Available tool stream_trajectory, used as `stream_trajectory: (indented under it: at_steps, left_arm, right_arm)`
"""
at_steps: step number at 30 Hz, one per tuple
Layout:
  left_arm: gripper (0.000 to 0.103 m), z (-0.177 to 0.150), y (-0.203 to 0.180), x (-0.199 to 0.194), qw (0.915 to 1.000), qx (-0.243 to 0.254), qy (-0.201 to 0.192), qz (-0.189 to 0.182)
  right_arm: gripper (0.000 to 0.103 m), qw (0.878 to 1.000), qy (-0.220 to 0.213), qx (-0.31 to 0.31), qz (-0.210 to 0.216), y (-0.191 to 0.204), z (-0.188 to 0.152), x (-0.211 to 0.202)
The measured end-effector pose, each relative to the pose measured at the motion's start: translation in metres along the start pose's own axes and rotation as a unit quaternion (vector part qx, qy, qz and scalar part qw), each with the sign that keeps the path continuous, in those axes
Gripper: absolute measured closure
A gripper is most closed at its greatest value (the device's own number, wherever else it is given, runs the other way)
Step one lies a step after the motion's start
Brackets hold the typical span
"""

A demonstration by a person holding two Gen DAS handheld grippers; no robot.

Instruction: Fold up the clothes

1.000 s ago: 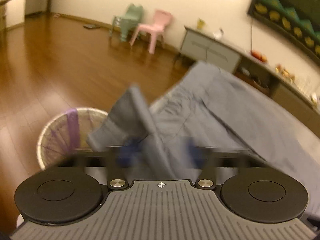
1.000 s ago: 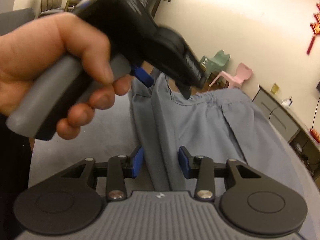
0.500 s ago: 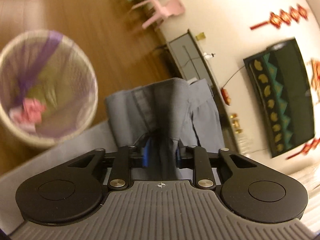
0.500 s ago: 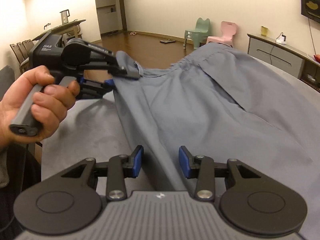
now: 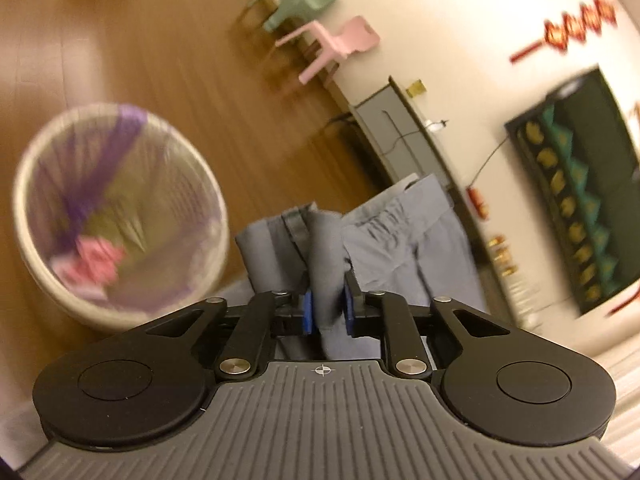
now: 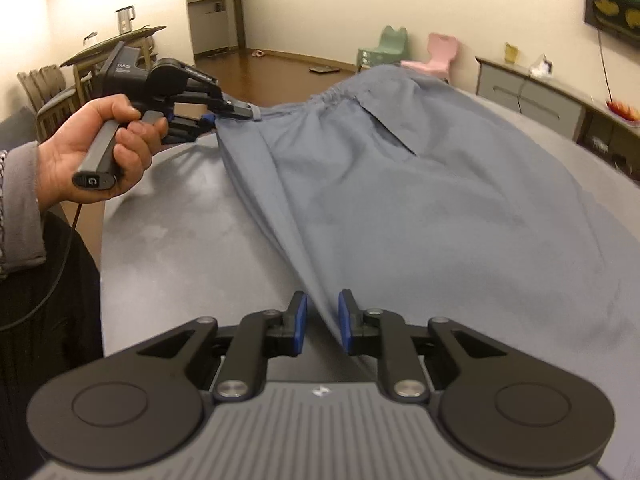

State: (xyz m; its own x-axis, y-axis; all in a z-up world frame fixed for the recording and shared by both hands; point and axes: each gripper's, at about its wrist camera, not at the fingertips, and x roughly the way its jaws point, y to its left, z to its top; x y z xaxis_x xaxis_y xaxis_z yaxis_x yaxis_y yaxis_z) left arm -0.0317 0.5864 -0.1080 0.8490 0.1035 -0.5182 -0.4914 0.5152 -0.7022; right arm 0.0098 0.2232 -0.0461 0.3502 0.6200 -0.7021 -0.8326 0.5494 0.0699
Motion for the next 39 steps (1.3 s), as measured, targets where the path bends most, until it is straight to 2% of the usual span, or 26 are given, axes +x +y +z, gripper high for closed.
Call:
stream_trajectory:
  at_steps: [2,4,5,7,9,10,11,12,13,15,16,17,18,19,20,21,23,25,26,27,28,31,33,34,37,39]
  left_arm:
    - [0.076,0.0,-0.006,-0.008,0.9992,0.019,-0.02,0.029]
    - [0.076,0.0,-0.009,-0.016,0.9962,0.035,-0.045,0.066]
    - [0.072,0.0,-0.011,-0.021,0.9938,0.044,-0.061,0.082]
    - [0.071,-0.002,-0.018,-0.033,0.9848,0.065,-0.102,0.124]
    - [0.077,-0.006,-0.026,-0.05,0.9697,0.086,-0.155,0.168]
    - [0.078,-0.01,-0.032,-0.061,0.9626,0.097,-0.184,0.173]
    - [0.078,-0.015,-0.038,-0.069,0.9629,0.111,-0.197,0.148]
    - [0.078,-0.019,-0.043,-0.075,0.9666,0.125,-0.197,0.105]
    - [0.078,-0.023,-0.048,-0.077,0.9716,0.139,-0.183,0.057]
    - [0.078,-0.031,-0.057,-0.069,0.9775,0.168,-0.125,-0.03]
    - [0.075,-0.035,-0.062,-0.062,0.9773,0.181,-0.089,-0.065]
    - [0.07,-0.038,-0.064,-0.051,0.978,0.188,-0.046,-0.078]
    - [0.071,-0.041,-0.065,-0.036,0.9791,0.19,0.002,-0.072]
    - [0.073,-0.045,-0.064,-0.022,0.9796,0.191,0.04,-0.049]
    - [0.08,-0.046,-0.061,-0.013,0.9803,0.188,0.055,-0.023]
    - [0.095,-0.045,-0.057,-0.008,0.9811,0.184,0.059,-0.007]
    - [0.096,-0.043,-0.05,-0.001,0.9822,0.176,0.063,0.019]
    - [0.101,-0.041,-0.046,0.0,0.9838,0.169,0.053,0.026]
    - [0.102,-0.042,-0.047,0.001,0.9834,0.171,0.05,0.031]
    - [0.102,-0.044,-0.052,0.003,0.9821,0.178,0.05,0.036]
    - [0.102,-0.047,-0.057,0.004,0.9807,0.185,0.049,0.041]
    - [0.09,-0.053,-0.071,0.008,0.9758,0.206,0.049,0.052]
    - [0.076,-0.056,-0.081,0.011,0.9741,0.213,0.067,0.036]
    - [0.075,-0.058,-0.085,0.013,0.9737,0.212,0.081,0.021]
    - [0.079,-0.067,-0.099,0.017,0.9673,0.231,0.105,0.006]
    - [0.088,-0.073,-0.108,0.022,0.9637,0.245,0.105,0.015]
  right_arm:
    - [0.079,1.0,0.008,0.014,0.004,-0.007,0.0,-0.004]
    - [0.076,0.999,0.011,0.029,0.011,-0.014,0.001,-0.009]
    - [0.075,0.999,0.007,0.039,0.017,-0.017,0.001,-0.014]
    - [0.075,0.996,-0.02,0.079,0.043,-0.03,0.007,-0.024]
    - [0.071,0.987,-0.049,0.133,0.07,-0.048,0.009,-0.035]
    - [0.071,0.982,-0.061,0.162,0.076,-0.061,0.008,-0.039]
    - [0.071,0.975,-0.072,0.192,0.081,-0.073,0.007,-0.044]
    - [0.071,0.97,-0.079,0.216,0.074,-0.085,0.004,-0.048]
    - [0.071,0.968,-0.079,0.233,0.051,-0.097,-0.001,-0.053]
    - [0.069,0.962,-0.072,0.262,-0.006,-0.121,-0.014,-0.062]
    - [0.069,0.959,-0.067,0.274,-0.028,-0.132,-0.021,-0.066]
    - [0.069,0.956,-0.061,0.285,-0.045,-0.141,-0.028,-0.071]
    - [0.069,0.953,-0.052,0.29,-0.066,-0.15,-0.035,-0.077]
    - [0.069,0.953,-0.042,0.287,-0.09,-0.156,-0.042,-0.081]
    - [0.07,0.952,-0.029,0.282,-0.115,-0.162,-0.049,-0.085]
    - [0.071,0.952,-0.013,0.272,-0.142,-0.169,-0.057,-0.09]
    - [0.074,0.949,0.006,0.251,-0.188,-0.183,-0.075,-0.103]
    - [0.075,0.943,0.016,0.246,-0.223,-0.201,-0.091,-0.12]
    - [0.083,0.939,0.02,0.245,-0.24,-0.209,-0.099,-0.129]
    - [0.092,0.935,0.022,0.244,-0.257,-0.218,-0.107,-0.137]
    - [0.092,0.93,0.023,0.243,-0.273,-0.227,-0.114,-0.143]
    - [0.092,0.914,0.018,0.266,-0.306,-0.259,-0.133,-0.162]
    - [0.093,0.904,0.01,0.283,-0.32,-0.281,-0.145,-0.172]
    - [0.095,0.899,0.007,0.292,-0.327,-0.291,-0.15,-0.177]
    - [0.094,0.884,0.005,0.312,-0.348,-0.324,-0.164,-0.189]
    - [0.096,0.874,0.004,0.324,-0.362,-0.345,-0.173,-0.197]
